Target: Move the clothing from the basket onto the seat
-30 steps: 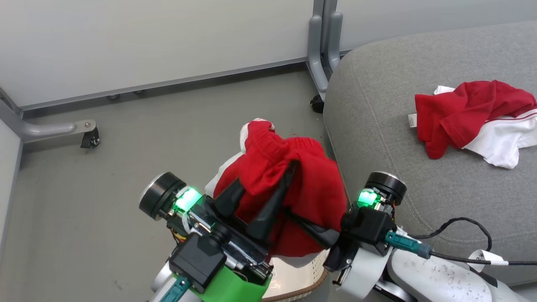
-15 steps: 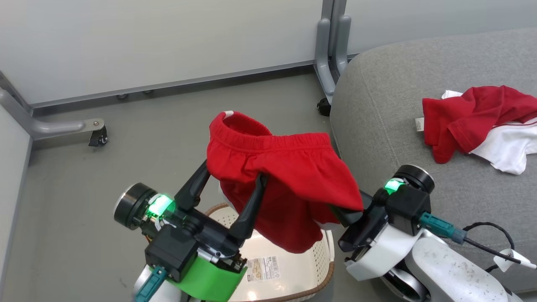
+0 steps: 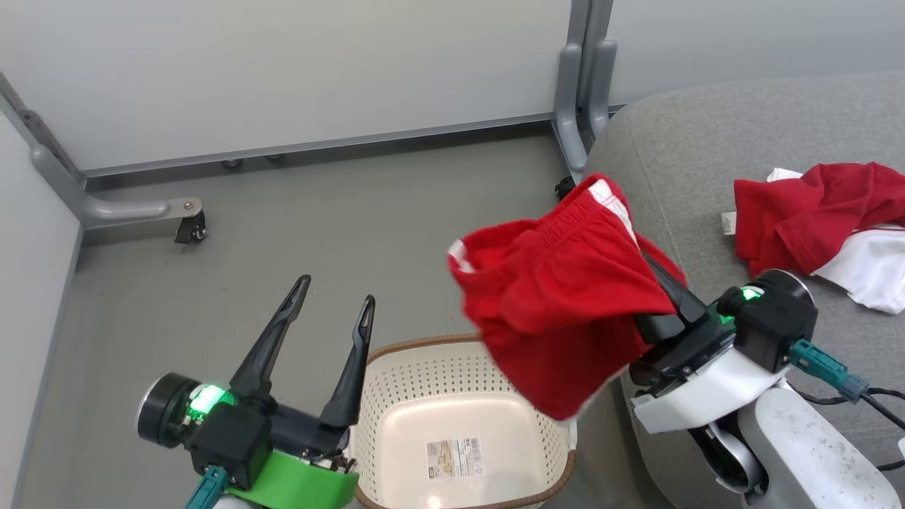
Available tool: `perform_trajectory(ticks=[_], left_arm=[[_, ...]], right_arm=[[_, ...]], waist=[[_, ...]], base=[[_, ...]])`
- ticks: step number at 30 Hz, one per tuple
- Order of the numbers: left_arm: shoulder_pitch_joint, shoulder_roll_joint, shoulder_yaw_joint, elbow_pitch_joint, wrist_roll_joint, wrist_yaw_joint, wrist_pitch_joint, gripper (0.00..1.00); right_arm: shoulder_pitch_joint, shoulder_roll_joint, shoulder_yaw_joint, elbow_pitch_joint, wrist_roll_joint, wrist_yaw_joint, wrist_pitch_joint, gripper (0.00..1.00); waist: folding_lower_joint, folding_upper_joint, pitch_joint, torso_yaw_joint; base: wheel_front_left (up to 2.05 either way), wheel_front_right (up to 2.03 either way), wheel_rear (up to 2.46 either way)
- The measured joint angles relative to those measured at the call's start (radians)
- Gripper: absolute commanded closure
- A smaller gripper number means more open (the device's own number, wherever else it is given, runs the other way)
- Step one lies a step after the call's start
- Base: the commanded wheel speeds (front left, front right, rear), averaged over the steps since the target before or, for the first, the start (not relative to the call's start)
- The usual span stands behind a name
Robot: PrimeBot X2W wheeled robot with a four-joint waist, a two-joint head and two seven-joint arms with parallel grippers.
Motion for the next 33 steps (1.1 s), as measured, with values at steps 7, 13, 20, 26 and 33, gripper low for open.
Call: perform_trajectory(ticks=[7, 13, 20, 26, 33], left_arm=[[0.068, -0.052, 0.133, 0.091, -0.059, 0.0, 0.0, 0.0], [0.109, -0.067, 0.159, 0.18, -0.059, 0.0, 0.0, 0.0], [0.136, -0.082, 0.154, 0.269, -0.084, 0.0, 0.0, 0.0], [0.136, -0.088, 0.158, 0.287, -0.104, 0.0, 0.0, 0.0], [0.133, -0.09, 0.156, 0.29, -0.104, 0.0, 0.0, 0.0]], right_arm=[[0.051, 0.029, -0.108, -0.02, -0.04, 0.0, 0.0, 1.0], [0.09, 0.062, -0.194, -0.037, -0.062, 0.0, 0.0, 1.0], [0.118, 0.092, -0.237, -0.038, -0.074, 0.0, 0.0, 1.0], [0.126, 0.1, -0.246, -0.035, -0.08, 0.0, 0.0, 1.0], [0.125, 0.103, -0.25, -0.028, -0.08, 0.0, 0.0, 1.0]], waist=[[0.0, 0.0, -0.011, 0.026], [0.0, 0.0, -0.021, 0.045], [0.0, 0.0, -0.03, 0.055], [0.0, 0.0, -0.029, 0.051], [0.0, 0.0, -0.023, 0.044]], base=[[0.0, 0.0, 0.0], [0.0, 0.0, 0.0], [0.0, 0.0, 0.0], [0.0, 0.0, 0.0], [0.0, 0.0, 0.0]])
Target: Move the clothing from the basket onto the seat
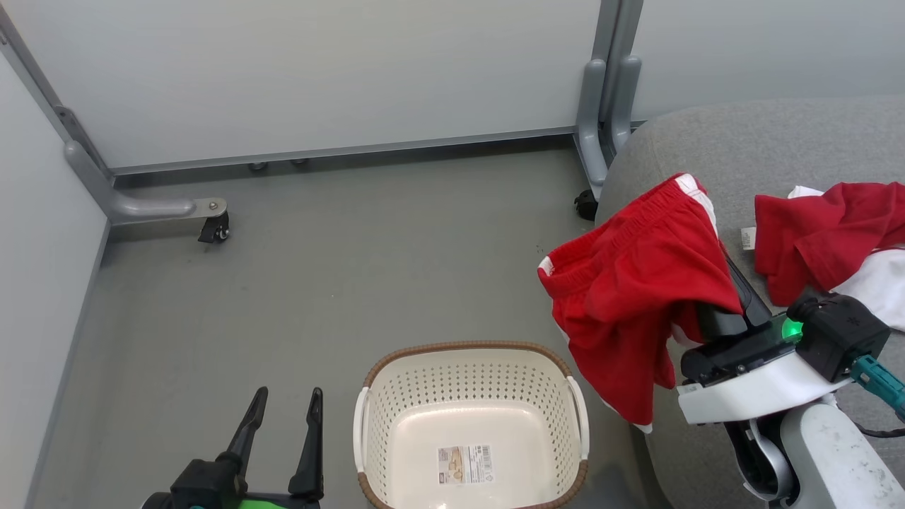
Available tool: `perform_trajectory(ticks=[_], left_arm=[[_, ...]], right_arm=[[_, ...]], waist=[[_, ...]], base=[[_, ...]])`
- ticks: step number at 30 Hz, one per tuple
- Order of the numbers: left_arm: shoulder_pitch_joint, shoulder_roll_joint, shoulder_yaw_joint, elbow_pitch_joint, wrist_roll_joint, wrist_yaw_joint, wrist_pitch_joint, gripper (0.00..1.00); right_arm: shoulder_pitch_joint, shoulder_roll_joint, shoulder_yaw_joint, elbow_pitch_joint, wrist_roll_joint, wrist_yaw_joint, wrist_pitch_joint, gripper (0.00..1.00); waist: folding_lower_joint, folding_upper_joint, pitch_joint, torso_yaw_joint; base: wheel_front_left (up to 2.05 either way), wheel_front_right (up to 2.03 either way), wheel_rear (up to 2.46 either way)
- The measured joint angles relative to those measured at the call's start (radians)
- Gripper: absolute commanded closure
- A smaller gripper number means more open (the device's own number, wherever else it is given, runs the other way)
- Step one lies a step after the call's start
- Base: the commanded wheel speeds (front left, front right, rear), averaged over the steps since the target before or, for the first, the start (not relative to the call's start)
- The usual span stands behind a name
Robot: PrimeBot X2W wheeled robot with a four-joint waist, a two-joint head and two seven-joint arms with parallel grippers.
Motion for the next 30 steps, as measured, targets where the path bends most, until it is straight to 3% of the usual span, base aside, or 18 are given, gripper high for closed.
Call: perform_trajectory(ticks=[15, 30], left_arm=[[-0.006, -0.001, -0.002, -0.025, -0.006, 0.0, 0.0, 0.0], [-0.05, -0.002, -0.045, -0.034, -0.014, 0.0, 0.0, 0.0]], right_arm=[[-0.014, -0.006, -0.02, 0.002, -0.007, 0.0, 0.0, 1.0], [-0.034, -0.012, -0.068, -0.013, -0.025, 0.0, 0.0, 1.0]], waist=[[0.0, 0.0, 0.006, -0.04], [0.0, 0.0, 0.041, -0.209]], base=[[0.0, 0.0, 0.0], [0.0, 0.0, 0.0]])
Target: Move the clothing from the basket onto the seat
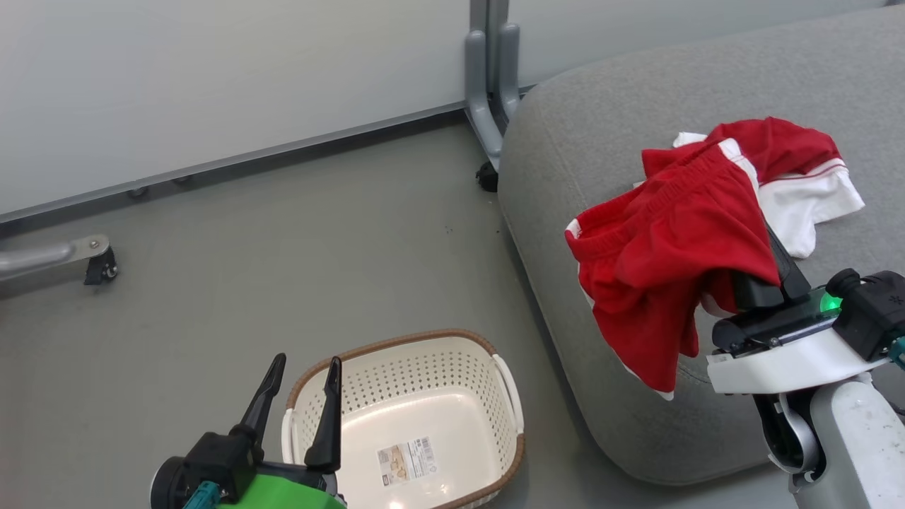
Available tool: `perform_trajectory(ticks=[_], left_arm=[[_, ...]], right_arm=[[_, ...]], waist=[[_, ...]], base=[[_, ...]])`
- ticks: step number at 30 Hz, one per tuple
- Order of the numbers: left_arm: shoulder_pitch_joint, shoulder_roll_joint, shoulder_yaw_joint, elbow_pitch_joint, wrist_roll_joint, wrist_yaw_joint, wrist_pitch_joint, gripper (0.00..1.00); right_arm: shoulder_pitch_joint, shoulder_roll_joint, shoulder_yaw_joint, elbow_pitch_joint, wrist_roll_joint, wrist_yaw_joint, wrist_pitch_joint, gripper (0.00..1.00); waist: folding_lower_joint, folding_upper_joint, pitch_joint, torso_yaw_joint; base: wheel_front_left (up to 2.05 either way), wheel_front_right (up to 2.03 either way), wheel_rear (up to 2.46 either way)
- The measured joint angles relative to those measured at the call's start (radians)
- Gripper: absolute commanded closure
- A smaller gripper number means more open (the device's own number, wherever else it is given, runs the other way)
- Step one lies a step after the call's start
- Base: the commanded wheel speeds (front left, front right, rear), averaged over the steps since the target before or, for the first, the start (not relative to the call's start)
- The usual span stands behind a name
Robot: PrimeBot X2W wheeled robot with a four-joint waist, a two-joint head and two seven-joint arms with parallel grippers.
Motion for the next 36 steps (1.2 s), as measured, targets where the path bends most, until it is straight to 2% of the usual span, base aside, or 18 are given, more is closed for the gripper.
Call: perform_trajectory(ticks=[24, 30, 36], left_arm=[[-0.059, -0.001, -0.035, 0.001, 0.026, 0.0, 0.0, 0.0], [-0.065, 0.001, -0.04, 0.0, 0.026, 0.0, 0.0, 0.0], [-0.078, 0.004, -0.049, -0.005, 0.033, 0.0, 0.0, 0.0]], right_arm=[[-0.016, 0.041, -0.056, -0.011, -0.017, 0.0, 0.0, 1.0], [-0.013, 0.049, -0.069, -0.015, -0.017, 0.0, 0.0, 1.0], [-0.016, 0.042, -0.081, -0.025, -0.022, 0.0, 0.0, 1.0]], waist=[[0.0, 0.0, 0.074, -0.334], [0.0, 0.0, 0.094, -0.366], [0.0, 0.0, 0.109, -0.363]], base=[[0.0, 0.0, 0.0], [0.0, 0.0, 0.0], [0.0, 0.0, 0.0]])
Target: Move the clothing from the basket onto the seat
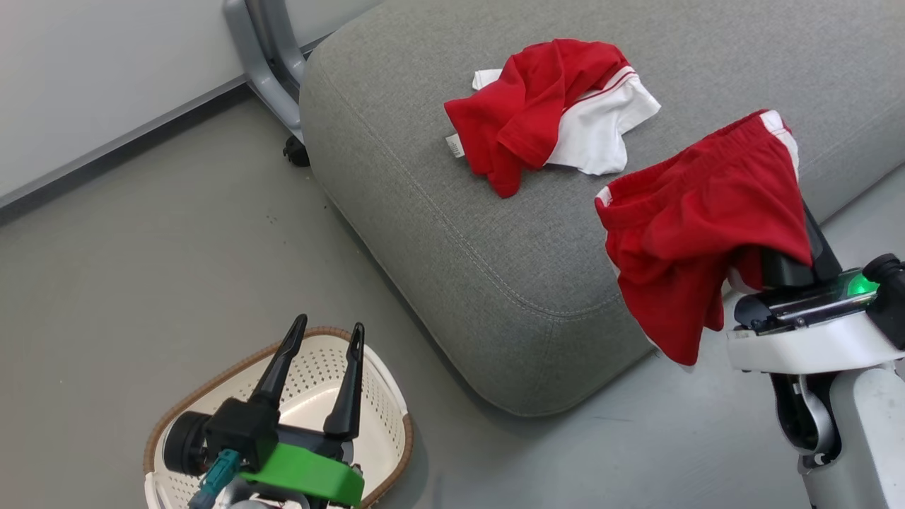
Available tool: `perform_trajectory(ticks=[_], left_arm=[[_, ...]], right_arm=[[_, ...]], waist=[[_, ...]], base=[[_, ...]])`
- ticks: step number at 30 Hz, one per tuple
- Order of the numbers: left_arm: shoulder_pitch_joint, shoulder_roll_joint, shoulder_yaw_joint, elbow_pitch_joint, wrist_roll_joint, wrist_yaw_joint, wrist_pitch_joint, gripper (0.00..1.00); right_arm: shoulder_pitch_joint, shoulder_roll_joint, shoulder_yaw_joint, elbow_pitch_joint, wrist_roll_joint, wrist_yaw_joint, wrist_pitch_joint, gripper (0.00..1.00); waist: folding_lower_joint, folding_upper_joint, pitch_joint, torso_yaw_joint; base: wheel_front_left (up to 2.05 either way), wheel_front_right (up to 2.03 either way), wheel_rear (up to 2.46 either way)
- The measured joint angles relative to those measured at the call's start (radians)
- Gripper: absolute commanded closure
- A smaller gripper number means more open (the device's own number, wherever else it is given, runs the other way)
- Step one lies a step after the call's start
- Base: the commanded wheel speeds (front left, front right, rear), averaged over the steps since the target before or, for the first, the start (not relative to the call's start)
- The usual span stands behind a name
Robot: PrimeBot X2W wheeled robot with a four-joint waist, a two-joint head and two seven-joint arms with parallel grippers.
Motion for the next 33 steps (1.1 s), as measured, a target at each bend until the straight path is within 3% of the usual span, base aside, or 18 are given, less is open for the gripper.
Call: perform_trajectory(ticks=[9, 19, 25, 33], left_arm=[[-0.098, 0.045, -0.077, -0.047, 0.037, 0.0, 0.0, 0.0], [-0.237, 0.098, -0.174, -0.054, 0.044, 0.0, 0.0, 0.0], [-0.29, 0.123, -0.204, -0.045, 0.048, 0.0, 0.0, 0.0], [-0.337, 0.141, -0.224, -0.043, 0.055, 0.0, 0.0, 0.0]], right_arm=[[-0.143, -0.045, -0.058, -0.044, -0.019, 0.0, 0.0, 1.0], [-0.444, -0.183, -0.163, -0.015, -0.023, 0.0, 0.0, 1.0], [-0.609, -0.24, -0.216, 0.127, -0.037, 0.0, 0.0, 1.0], [-0.776, -0.248, -0.259, 0.381, -0.017, 0.0, 0.0, 1.0]], waist=[[0.0, 0.0, 0.099, 0.039], [0.0, 0.0, 0.274, 0.105], [0.0001, 0.0, 0.38, 0.154], [0.0002, 0.0, 0.492, 0.217]], base=[[0.0, 0.0, 0.0], [0.0, 0.0, 0.0], [0.0, 0.0, 0.0], [0.0, 0.0, 0.0]])
